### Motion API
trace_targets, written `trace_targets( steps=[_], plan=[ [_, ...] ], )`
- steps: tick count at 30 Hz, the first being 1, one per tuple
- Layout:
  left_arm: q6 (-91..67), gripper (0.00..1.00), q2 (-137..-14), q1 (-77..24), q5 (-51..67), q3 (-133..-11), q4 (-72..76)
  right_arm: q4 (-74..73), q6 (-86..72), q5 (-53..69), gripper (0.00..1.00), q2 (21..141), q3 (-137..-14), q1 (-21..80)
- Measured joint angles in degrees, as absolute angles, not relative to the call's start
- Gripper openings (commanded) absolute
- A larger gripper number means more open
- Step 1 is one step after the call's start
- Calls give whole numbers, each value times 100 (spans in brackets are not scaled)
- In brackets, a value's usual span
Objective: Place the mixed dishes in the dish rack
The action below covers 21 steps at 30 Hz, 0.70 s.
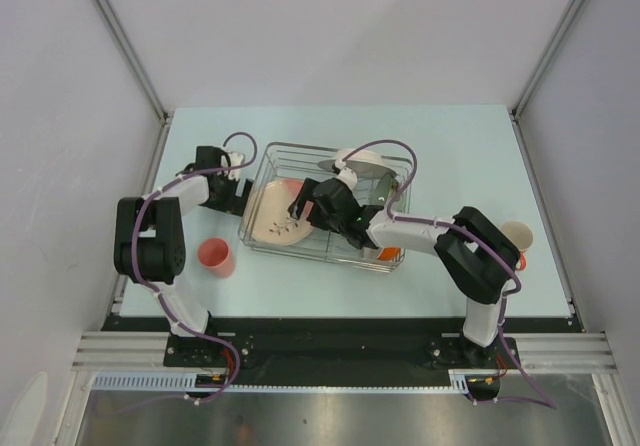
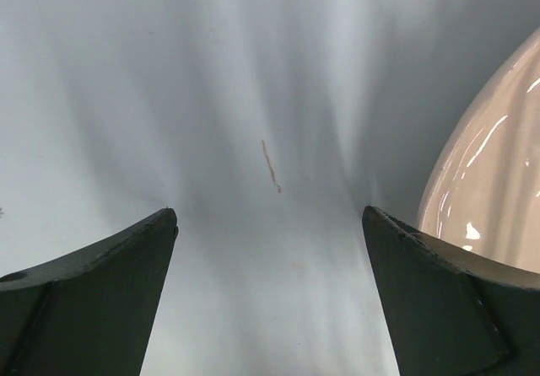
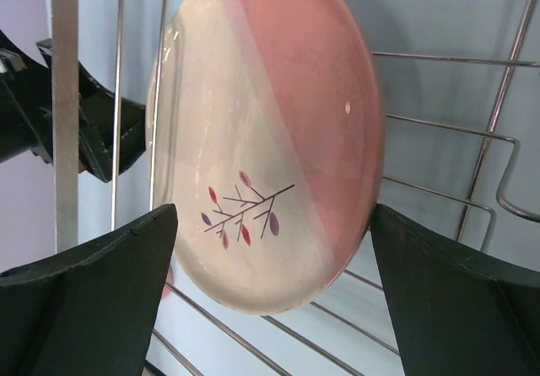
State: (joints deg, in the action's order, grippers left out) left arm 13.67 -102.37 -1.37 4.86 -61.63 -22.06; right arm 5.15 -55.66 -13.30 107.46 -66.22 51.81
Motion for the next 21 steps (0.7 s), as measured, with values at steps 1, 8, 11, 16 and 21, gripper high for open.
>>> trace_targets(
  steps=[1, 8, 11, 16, 21],
  plan=[
    [1363, 99, -10237, -137, 454, -6167, -2185, 598, -5566, -1306, 99, 10763, -6622, 5164],
    [1323, 99, -10276, -137, 156, -6250, -2150, 1214, -5577, -1243, 86, 10912, -6580, 5065],
    [1177, 99, -10298, -137, 139, -6272, -2163, 1542, -5592, -1190, 84, 11004, -6558, 5013],
    [941, 99, -10370, -137, 158, -6361, -2261, 1946, -5596, -1125, 79, 11118, -6541, 4952],
    [899, 99, -10431, -139, 152, -6431, -2259, 2185, -5594, -1087, 67, 11168, -6482, 4915]
  ],
)
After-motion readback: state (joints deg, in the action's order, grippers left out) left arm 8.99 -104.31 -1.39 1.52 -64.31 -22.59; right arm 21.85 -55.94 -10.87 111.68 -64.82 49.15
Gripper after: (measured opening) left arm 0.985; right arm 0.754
